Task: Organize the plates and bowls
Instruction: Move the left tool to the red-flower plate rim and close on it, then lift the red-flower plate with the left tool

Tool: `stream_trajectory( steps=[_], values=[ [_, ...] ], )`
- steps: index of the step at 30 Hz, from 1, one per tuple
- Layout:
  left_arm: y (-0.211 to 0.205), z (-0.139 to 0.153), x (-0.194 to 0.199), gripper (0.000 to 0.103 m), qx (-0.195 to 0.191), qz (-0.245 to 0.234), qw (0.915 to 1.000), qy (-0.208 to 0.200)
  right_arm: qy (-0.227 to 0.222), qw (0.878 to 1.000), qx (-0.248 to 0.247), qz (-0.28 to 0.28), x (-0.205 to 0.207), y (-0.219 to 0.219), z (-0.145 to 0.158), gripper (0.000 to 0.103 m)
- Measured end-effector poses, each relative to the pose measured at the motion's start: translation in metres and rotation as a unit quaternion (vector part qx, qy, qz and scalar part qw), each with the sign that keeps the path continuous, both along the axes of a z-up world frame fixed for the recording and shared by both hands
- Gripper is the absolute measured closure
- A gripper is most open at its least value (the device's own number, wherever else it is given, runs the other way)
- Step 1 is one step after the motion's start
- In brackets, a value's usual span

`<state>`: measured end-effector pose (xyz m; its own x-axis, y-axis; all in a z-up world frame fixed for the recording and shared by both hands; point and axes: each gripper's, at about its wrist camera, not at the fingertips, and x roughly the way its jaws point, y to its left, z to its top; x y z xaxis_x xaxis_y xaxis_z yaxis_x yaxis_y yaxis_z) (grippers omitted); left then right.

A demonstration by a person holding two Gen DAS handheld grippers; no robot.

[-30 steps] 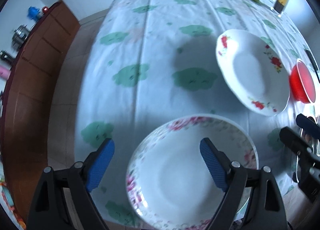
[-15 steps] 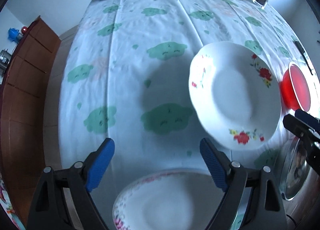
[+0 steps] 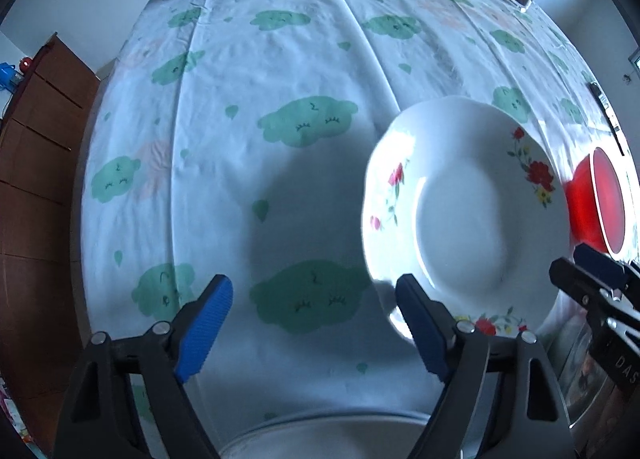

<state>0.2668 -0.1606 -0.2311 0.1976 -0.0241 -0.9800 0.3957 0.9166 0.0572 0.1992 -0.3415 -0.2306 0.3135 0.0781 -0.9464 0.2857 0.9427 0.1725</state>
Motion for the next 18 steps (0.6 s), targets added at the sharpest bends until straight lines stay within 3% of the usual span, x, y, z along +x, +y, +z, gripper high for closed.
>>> stream_trajectory(
  steps=[6,11,15,18],
  values=[
    [-0.012,-0.005,0.009,0.029,-0.007,-0.016,0.9998,0.009,0.019,1.000,-0.005,0.007,0.010,0.004,-0.007,0.056],
    [-0.022,-0.007,0.009,0.047,-0.017,-0.028,0.9993,0.019,0.031,0.999,-0.005,0.008,0.015,0.004,-0.015,0.056],
    [-0.032,-0.008,0.008,0.073,-0.034,-0.043,0.9980,0.031,0.038,0.999,-0.007,0.011,0.018,0.004,-0.019,0.060],
    [-0.040,-0.007,0.003,0.075,-0.024,-0.049,0.9982,0.022,0.048,0.999,-0.019,0.013,0.019,0.003,-0.021,0.069]
  ],
)
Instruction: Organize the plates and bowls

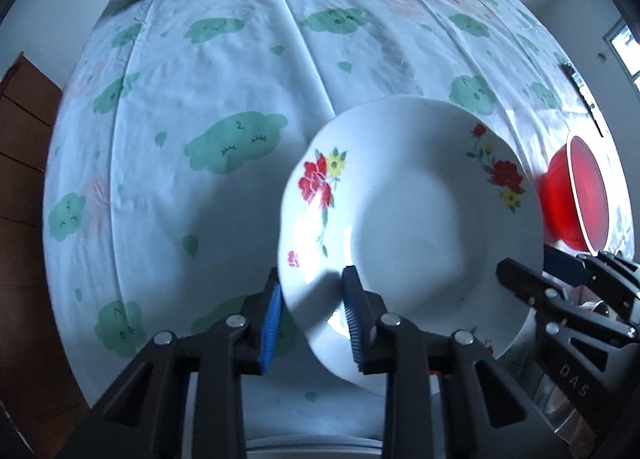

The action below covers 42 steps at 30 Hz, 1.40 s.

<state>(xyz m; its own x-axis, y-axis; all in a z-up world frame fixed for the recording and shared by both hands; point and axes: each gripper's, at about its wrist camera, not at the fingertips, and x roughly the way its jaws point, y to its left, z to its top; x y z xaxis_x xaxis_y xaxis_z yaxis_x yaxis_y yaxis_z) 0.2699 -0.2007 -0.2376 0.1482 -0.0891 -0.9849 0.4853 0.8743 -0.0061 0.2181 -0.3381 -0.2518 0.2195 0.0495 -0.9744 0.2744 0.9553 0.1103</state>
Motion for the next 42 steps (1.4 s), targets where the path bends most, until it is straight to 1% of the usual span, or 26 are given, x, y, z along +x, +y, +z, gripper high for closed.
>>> stream_trajectory(
  steps=[4,10,16,17,24,29,42],
  values=[
    [-0.001,0.002,-0.003,0.075,0.005,-0.002,0.9999,-0.010,0.002,1.000,0.009,-0.003,0.000,-0.003,0.000,0.073],
    [0.003,0.007,-0.008,0.075,0.017,0.003,0.9994,-0.028,-0.002,1.000,0.019,0.008,0.001,0.005,-0.001,0.073],
    [0.013,0.009,-0.009,0.075,0.020,0.006,0.9991,-0.037,-0.002,1.000,0.013,0.015,0.001,0.007,-0.002,0.073],
    [0.016,0.010,-0.016,0.075,0.020,0.006,0.9990,-0.039,-0.004,1.000,0.013,0.016,0.000,0.008,-0.001,0.073],
    [0.024,0.014,-0.013,0.075,0.016,0.018,0.9988,-0.043,-0.016,0.999,0.006,0.033,-0.003,0.012,0.007,0.073],
    [0.027,0.021,-0.018,0.075,0.016,0.019,0.9982,-0.054,-0.025,0.999,0.002,0.038,-0.006,0.014,0.013,0.073],
    [0.042,0.041,-0.033,0.075,0.015,0.045,0.9963,-0.072,-0.048,0.997,-0.001,0.057,-0.015,0.026,0.033,0.073]
  ],
)
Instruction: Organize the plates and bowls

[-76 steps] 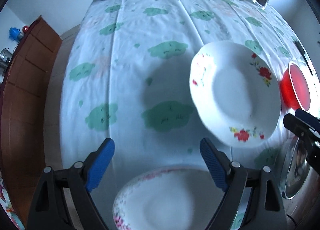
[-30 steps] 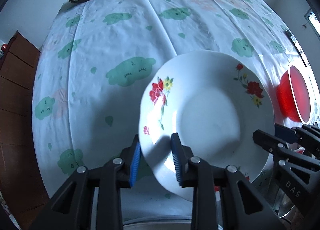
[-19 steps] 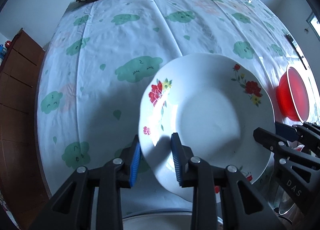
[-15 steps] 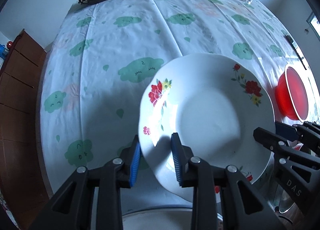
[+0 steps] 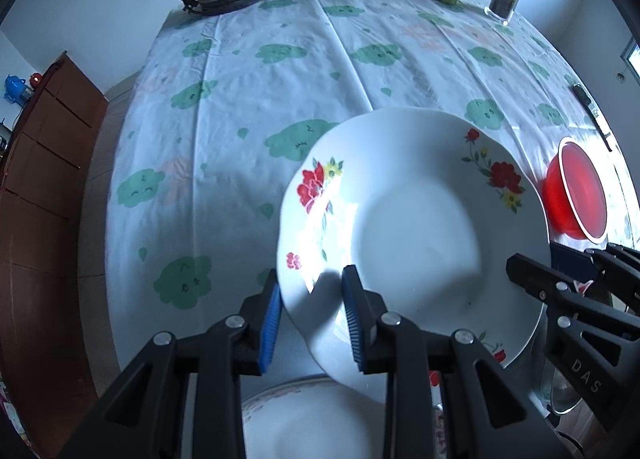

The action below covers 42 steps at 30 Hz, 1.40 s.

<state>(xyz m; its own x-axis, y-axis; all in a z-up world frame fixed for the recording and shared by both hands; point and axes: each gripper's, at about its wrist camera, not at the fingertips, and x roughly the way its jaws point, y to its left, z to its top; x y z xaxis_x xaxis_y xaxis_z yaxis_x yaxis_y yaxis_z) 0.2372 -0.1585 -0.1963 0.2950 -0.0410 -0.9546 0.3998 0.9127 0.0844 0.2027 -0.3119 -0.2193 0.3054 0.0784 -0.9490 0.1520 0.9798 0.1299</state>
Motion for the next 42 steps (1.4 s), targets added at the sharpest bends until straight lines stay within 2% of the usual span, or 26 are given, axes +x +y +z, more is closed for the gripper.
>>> stream_trajectory(
  steps=[42],
  values=[
    [0.039,0.027,-0.053,0.075,0.010,0.068,0.9975,-0.019,-0.032,0.997,0.010,0.065,-0.034,0.033,0.024,0.073]
  ],
)
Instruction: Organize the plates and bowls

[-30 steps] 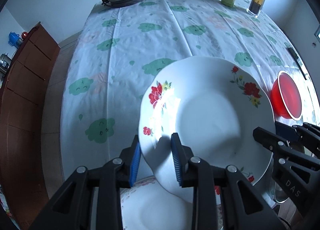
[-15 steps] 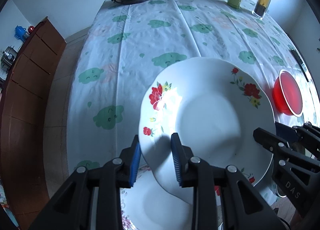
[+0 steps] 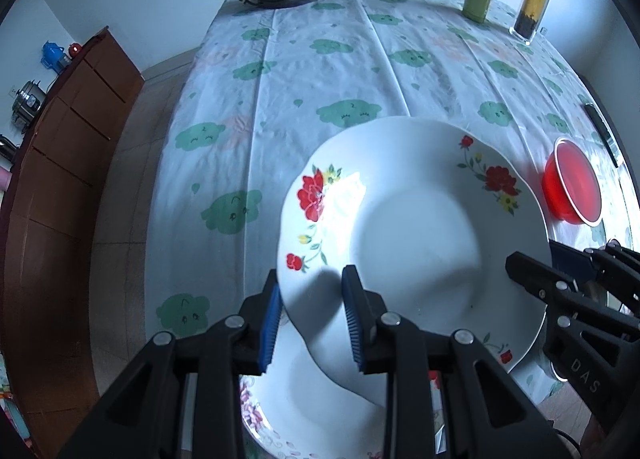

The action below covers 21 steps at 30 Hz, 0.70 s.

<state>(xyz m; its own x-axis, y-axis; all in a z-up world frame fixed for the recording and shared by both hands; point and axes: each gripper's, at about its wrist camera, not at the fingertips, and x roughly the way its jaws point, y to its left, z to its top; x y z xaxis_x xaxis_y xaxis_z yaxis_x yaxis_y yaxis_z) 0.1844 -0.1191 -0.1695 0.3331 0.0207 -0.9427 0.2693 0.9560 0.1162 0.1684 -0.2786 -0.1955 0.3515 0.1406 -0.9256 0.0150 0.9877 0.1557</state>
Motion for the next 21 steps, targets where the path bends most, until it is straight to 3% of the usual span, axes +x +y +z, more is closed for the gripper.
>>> stream_trajectory(
  steps=[21],
  values=[
    [0.026,0.004,-0.031,0.075,0.005,0.053,0.9986,-0.002,-0.010,0.998,0.002,0.057,-0.020,0.024,0.004,0.073]
  ],
)
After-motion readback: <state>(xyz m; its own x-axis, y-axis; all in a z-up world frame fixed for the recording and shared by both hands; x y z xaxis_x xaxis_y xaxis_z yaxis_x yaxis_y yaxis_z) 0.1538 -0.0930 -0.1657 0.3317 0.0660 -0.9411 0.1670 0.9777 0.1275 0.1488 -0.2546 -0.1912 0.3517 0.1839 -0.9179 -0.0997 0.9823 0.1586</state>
